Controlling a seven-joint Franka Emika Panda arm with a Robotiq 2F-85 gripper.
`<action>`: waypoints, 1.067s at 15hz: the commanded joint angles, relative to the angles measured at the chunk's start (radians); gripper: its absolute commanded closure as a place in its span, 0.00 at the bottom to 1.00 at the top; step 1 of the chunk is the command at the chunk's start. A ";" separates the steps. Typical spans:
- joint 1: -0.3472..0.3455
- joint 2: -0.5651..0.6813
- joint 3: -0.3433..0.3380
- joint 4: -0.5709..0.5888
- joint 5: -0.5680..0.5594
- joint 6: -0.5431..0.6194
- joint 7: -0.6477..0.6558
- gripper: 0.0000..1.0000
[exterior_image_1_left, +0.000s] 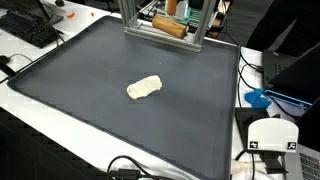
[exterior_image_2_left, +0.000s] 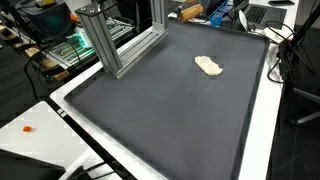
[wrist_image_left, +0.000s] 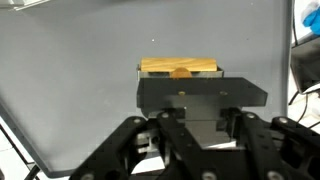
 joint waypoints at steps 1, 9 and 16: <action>-0.021 -0.158 0.026 -0.122 0.057 -0.024 -0.085 0.78; -0.029 -0.346 0.036 -0.291 0.079 -0.052 -0.197 0.78; -0.022 -0.426 0.035 -0.381 0.120 -0.073 -0.236 0.78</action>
